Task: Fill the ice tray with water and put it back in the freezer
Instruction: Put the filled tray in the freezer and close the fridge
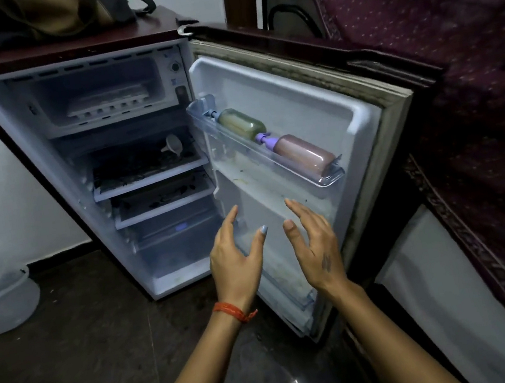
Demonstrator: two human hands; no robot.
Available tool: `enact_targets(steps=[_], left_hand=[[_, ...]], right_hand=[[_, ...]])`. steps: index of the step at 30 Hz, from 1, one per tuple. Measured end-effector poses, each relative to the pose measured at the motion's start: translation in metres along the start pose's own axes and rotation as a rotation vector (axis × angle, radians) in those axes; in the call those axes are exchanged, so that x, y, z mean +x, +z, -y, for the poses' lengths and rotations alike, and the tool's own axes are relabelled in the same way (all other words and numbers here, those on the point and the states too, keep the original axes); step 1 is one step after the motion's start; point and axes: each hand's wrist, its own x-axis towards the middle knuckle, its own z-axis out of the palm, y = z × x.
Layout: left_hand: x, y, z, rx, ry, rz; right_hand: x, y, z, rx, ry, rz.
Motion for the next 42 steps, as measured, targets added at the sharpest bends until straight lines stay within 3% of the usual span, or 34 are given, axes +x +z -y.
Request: enact_targets(steps=[16, 23, 27, 38, 42], left_hand=[[-0.021, 0.143, -0.068, -0.079, 0.086, -0.037], [-0.023, 0.150, -0.072, -0.014, 0.110, -0.049], [-0.025, 0.145, -0.068, 0.028, 0.119, -0.061], [-0.038, 0.107, -0.046, 0.052, 0.042, -0.273], [-0.049, 0.083, -0.033, 0.044, -0.030, -0.322]], right_hand=[[0.031, -0.116, -0.079, 0.103, -0.094, -0.479], [0.058, -0.110, -0.086, 0.246, 0.079, -0.284], [0.054, -0.097, -0.082, 0.234, 0.097, -0.324], [0.006, -0.050, -0.045, 0.270, -0.114, -0.325], [-0.005, -0.024, -0.032, 0.291, -0.214, -0.204]])
